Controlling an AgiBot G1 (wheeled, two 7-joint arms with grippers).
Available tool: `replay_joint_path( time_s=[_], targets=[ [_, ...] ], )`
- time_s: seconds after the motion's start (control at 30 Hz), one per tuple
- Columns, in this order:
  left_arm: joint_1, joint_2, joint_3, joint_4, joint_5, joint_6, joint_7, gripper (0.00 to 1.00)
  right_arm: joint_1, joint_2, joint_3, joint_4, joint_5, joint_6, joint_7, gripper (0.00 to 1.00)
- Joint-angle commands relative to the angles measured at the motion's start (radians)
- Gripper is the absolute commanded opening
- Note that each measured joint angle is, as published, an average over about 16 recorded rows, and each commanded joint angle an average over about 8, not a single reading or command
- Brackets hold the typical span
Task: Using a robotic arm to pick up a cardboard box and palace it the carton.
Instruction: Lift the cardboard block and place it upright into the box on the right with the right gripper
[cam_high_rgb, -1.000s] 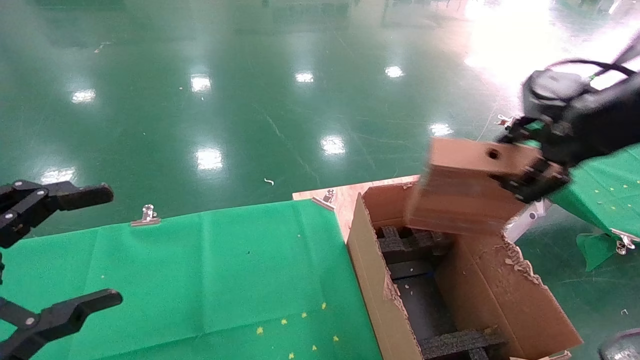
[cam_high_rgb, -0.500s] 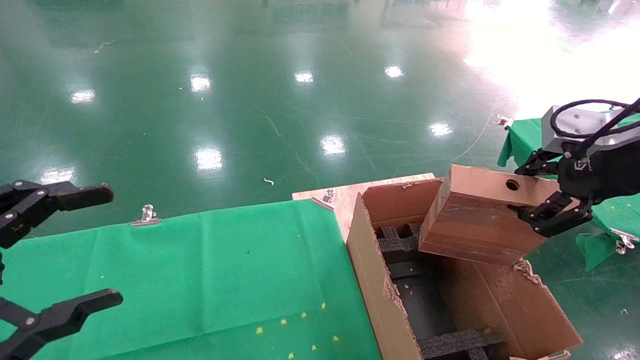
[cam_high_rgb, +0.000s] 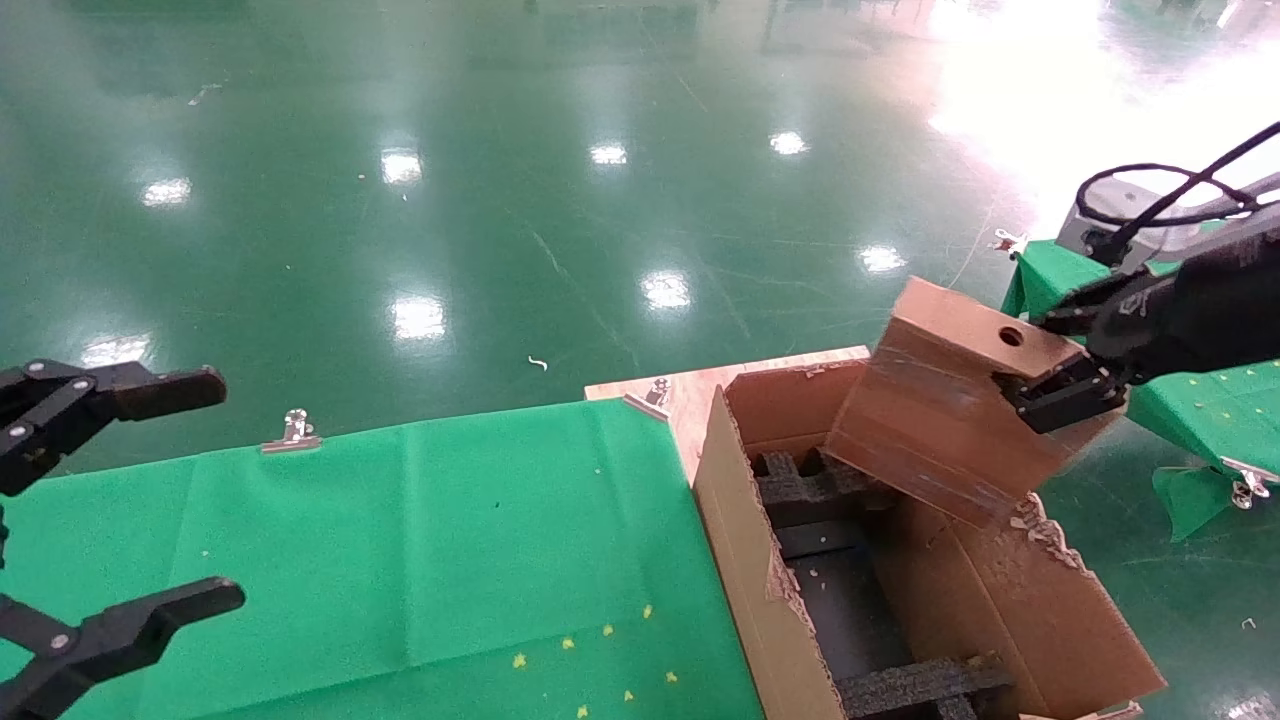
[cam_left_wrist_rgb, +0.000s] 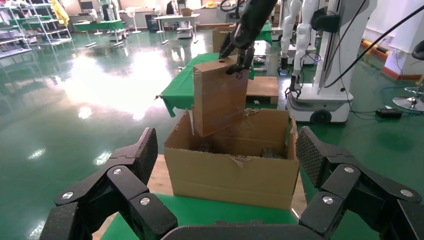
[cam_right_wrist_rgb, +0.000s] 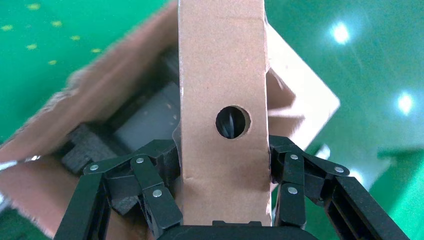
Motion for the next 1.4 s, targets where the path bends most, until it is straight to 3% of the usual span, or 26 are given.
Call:
replay_joint_path(
  time_s=[0.03,0.33,0.53,0.67,1.07,1.4],
  targets=[
    [0.000,0.000,0.000,0.000,0.000,0.000,0.000,1.00,-0.006,0.019,-0.009,0.049,-0.022,0.043,0.095,0.00],
    [0.000,0.000,0.000,0.000,0.000,0.000,0.000,1.00,0.011,0.114,-0.047,0.276,-0.234,0.118,0.632,0.00],
    [0.000,0.000,0.000,0.000,0.000,0.000,0.000,1.00,0.004,0.130,-0.057,0.301,-0.273,0.132,0.842,0.00],
    [0.000,0.000,0.000,0.000,0.000,0.000,0.000,1.00,0.001,0.138,-0.059,0.309,-0.274,0.137,0.892,0.00],
    [0.000,0.000,0.000,0.000,0.000,0.000,0.000,1.00,-0.013,0.125,-0.065,0.281,-0.264,0.145,0.914,0.00],
    [0.000,0.000,0.000,0.000,0.000,0.000,0.000,1.00,-0.086,0.101,-0.103,0.294,-0.289,0.218,1.031,0.00]
  ],
)
